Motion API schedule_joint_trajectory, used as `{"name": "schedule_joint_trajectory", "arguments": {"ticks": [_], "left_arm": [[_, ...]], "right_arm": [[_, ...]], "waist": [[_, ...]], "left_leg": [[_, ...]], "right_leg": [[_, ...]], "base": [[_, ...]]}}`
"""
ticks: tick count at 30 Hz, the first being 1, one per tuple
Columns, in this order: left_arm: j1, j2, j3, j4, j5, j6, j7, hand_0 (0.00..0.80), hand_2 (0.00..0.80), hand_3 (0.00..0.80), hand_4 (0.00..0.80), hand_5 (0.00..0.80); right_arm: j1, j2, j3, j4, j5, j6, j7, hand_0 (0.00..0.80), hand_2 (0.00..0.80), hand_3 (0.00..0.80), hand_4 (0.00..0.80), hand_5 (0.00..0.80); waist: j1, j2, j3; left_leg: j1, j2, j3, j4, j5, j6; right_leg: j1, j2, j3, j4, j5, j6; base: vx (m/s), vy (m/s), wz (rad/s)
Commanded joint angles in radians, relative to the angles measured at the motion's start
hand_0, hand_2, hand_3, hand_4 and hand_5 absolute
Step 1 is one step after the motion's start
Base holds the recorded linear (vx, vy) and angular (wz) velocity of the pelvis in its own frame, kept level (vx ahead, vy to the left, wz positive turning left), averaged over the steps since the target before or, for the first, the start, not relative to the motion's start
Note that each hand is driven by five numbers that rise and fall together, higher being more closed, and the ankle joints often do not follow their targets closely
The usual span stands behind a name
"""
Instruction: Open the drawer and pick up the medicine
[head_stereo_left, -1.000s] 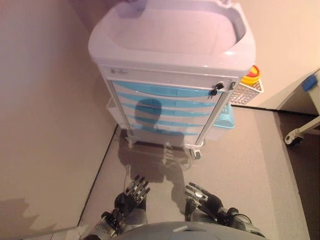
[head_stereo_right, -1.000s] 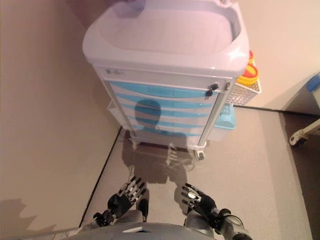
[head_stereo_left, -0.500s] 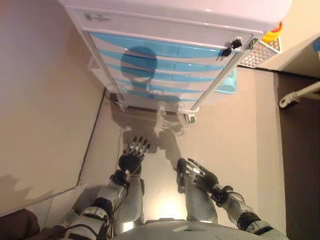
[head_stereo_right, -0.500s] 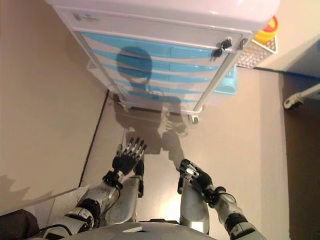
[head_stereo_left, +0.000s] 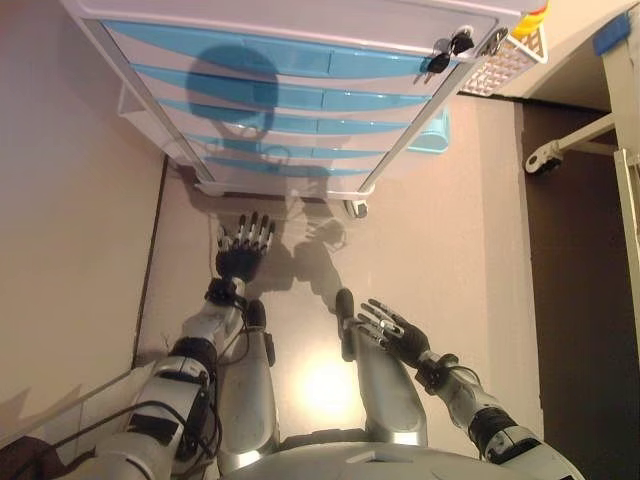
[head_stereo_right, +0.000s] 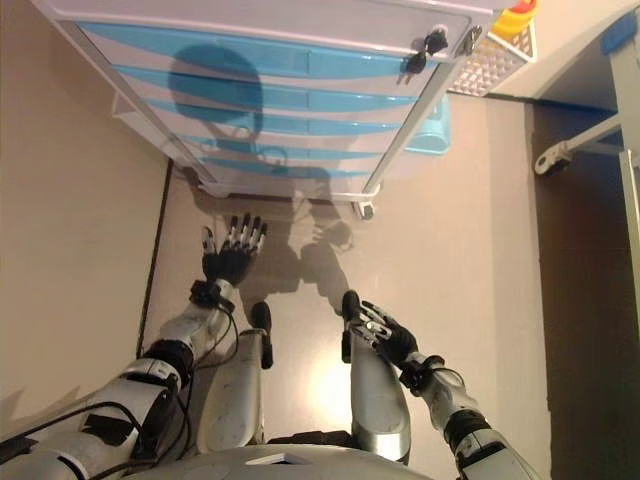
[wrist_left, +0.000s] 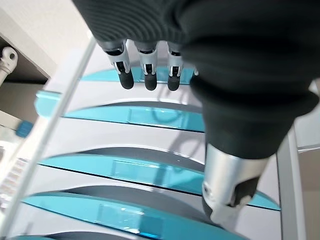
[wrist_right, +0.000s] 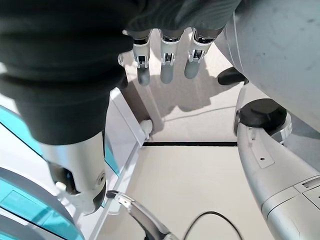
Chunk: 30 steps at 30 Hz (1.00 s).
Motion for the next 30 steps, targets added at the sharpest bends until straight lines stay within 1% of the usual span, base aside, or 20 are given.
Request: {"name": "schedule_joint_trajectory", "arguments": {"ticks": [1,4,10,11,13,17,25,28,29,30], "left_arm": [[-0.081,0.029,0.043,-0.023,-0.056,0.011,0.008,0.000,0.000,0.000,0.000,0.000],[-0.161,0.073,0.035,-0.020,-0.077,-0.011,0.037,0.000,0.000,0.000,0.000,0.000],[-0.265,0.133,0.014,-0.037,-0.108,-0.056,0.088,0.000,0.000,0.000,0.000,0.000],[-0.278,0.139,0.010,-0.040,-0.106,-0.062,0.093,0.000,0.000,0.000,0.000,0.000],[-0.307,0.156,0.000,-0.049,-0.113,-0.072,0.112,0.000,0.000,0.000,0.000,0.000],[-0.358,0.178,-0.024,-0.076,-0.119,-0.098,0.119,0.000,0.000,0.000,0.000,0.000],[-0.432,0.211,-0.055,-0.136,-0.124,-0.122,0.161,0.000,0.000,0.000,0.000,0.000],[-0.449,0.223,-0.066,-0.154,-0.122,-0.120,0.152,0.000,0.000,0.000,0.000,0.000],[-0.452,0.225,-0.068,-0.167,-0.119,-0.124,0.144,0.000,0.000,0.000,0.000,0.000],[-0.455,0.224,-0.069,-0.175,-0.113,-0.126,0.142,0.000,0.000,0.000,0.000,0.000]], "right_arm": [[0.084,-0.022,0.110,-0.035,0.017,0.022,0.007,0.000,0.000,0.000,0.000,0.000],[0.081,-0.024,0.124,-0.042,0.040,0.020,0.011,0.000,0.000,0.000,0.000,0.000],[0.099,-0.030,0.153,-0.067,0.057,0.004,0.020,0.000,0.000,0.000,0.000,0.000],[0.101,-0.030,0.157,-0.070,0.061,0.001,0.022,0.000,0.000,0.000,0.000,0.000],[0.107,-0.032,0.164,-0.078,0.067,0.001,0.024,0.000,0.000,0.000,0.000,0.000],[0.124,-0.037,0.175,-0.084,0.070,-0.005,0.032,0.000,0.000,0.000,0.000,0.000],[0.141,-0.039,0.192,-0.078,0.092,-0.012,0.048,0.000,0.000,0.000,0.000,0.000],[0.143,-0.040,0.194,-0.073,0.106,-0.007,0.055,0.000,0.000,0.000,0.000,0.000],[0.143,-0.041,0.193,-0.075,0.103,-0.008,0.058,0.000,0.000,0.000,0.000,0.000],[0.144,-0.041,0.194,-0.074,0.101,-0.011,0.061,0.000,0.000,0.000,0.000,0.000]], "waist": [[-0.021,-0.004,0.003],[-0.031,-0.018,0.012],[-0.048,-0.033,0.012],[-0.048,-0.029,0.012],[-0.052,-0.031,0.012],[-0.059,-0.034,0.012],[-0.057,-0.041,0.012],[-0.056,-0.045,0.012],[-0.057,-0.051,0.012],[-0.057,-0.051,0.012]], "left_leg": [[-0.029,-0.036,0.038,0.006,-0.012,0.050],[-0.041,-0.025,0.045,0.006,-0.010,0.045],[-0.064,-0.010,0.057,0.009,-0.016,0.043],[-0.051,-0.008,0.049,0.011,-0.045,0.040],[-0.056,-0.006,0.052,0.012,-0.047,0.040],[-0.061,-0.002,0.056,0.020,-0.055,0.040],[-0.058,-0.001,0.053,0.022,-0.063,0.039],[-0.058,-0.003,0.051,0.018,-0.058,0.036],[-0.073,-0.003,0.061,0.015,-0.029,0.039],[-0.071,-0.004,0.061,0.010,-0.027,0.038]], "right_leg": [[-0.026,0.040,0.002,0.010,0.020,0.025],[-0.026,0.045,0.007,-0.018,0.038,0.028],[-0.032,0.052,0.015,-0.049,0.055,0.029],[-0.020,0.056,0.015,-0.046,0.034,0.034],[-0.023,0.056,0.013,-0.048,0.035,0.034],[-0.021,0.057,0.010,-0.056,0.039,0.033],[-0.003,0.052,-0.006,-0.075,0.046,0.027],[0.003,0.051,-0.010,-0.085,0.052,0.026],[-0.009,0.047,-0.012,-0.093,0.074,0.021],[-0.007,0.047,-0.013,-0.095,0.075,0.021]], "base": [[-0.042,-0.058,-0.09],[-0.032,-0.060,-0.04],[0.001,-0.040,-0.04],[0.082,-0.012,-0.05],[0.039,-0.016,-0.07],[0.013,-0.025,-0.06],[0.014,-0.028,0.02],[-0.021,-0.049,0.01],[-0.093,-0.054,-0.02],[-0.087,-0.048,0.00]]}}
